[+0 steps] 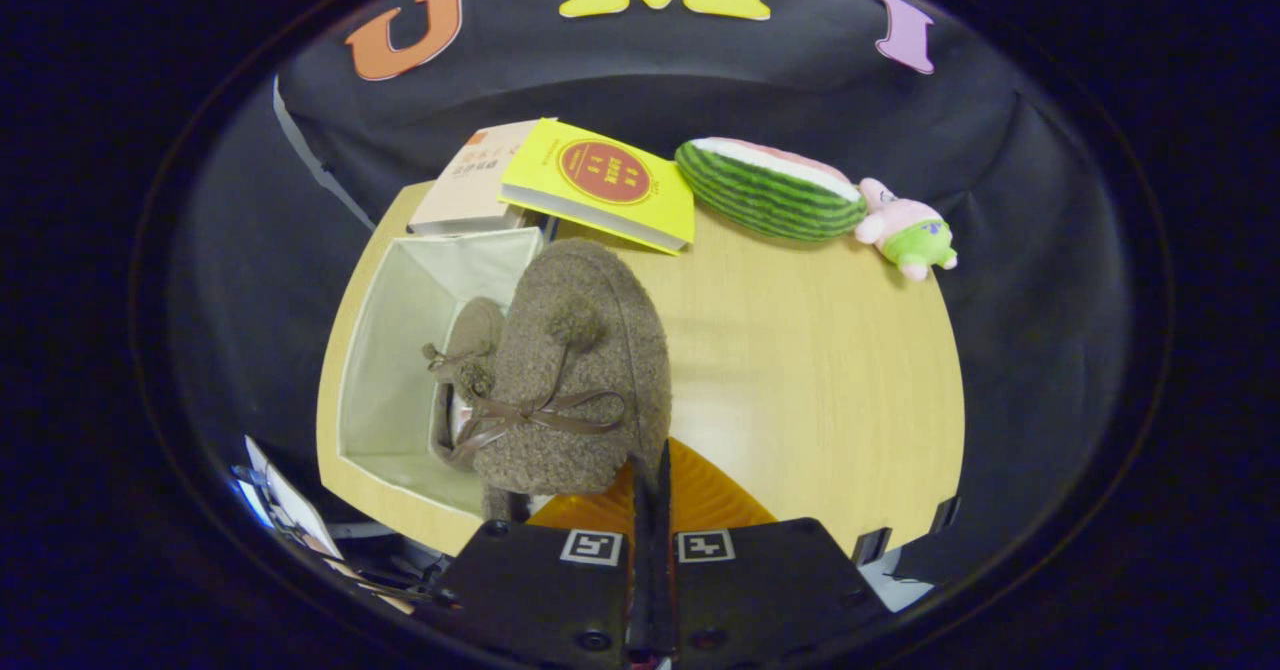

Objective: Open the storage box then place both shoes into the box .Put the left shoe in first, then the right shoe, with the right side of both shoes facing outward in a uniform manner.

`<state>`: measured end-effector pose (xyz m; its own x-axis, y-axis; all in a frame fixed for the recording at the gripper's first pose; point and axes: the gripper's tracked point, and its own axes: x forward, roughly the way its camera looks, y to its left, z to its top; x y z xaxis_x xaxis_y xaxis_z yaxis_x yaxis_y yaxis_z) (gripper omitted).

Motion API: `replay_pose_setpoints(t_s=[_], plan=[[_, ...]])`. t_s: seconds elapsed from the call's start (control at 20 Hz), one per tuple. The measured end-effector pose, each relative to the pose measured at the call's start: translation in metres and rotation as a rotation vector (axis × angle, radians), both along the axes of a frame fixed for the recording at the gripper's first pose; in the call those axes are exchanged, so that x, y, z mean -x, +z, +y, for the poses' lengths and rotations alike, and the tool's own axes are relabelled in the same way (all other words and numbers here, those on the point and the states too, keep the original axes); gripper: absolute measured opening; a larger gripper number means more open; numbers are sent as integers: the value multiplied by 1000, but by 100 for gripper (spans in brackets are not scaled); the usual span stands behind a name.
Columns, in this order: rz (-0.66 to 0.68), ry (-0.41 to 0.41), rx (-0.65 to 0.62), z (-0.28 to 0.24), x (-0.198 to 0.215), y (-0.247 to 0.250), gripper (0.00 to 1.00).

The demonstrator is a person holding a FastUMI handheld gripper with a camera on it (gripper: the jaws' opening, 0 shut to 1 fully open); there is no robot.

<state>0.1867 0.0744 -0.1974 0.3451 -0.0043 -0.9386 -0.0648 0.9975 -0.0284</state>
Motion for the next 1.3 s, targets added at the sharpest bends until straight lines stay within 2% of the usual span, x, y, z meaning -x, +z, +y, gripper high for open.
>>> replay_pose_setpoints(t_s=[0.5, 0.85, 1.3], plan=[[-4, -30, -79, 79, -5, 15, 7], [-84, -47, -98, 128, -19, 29, 7], [-178, -78, -68, 134, -48, -9, 7]])
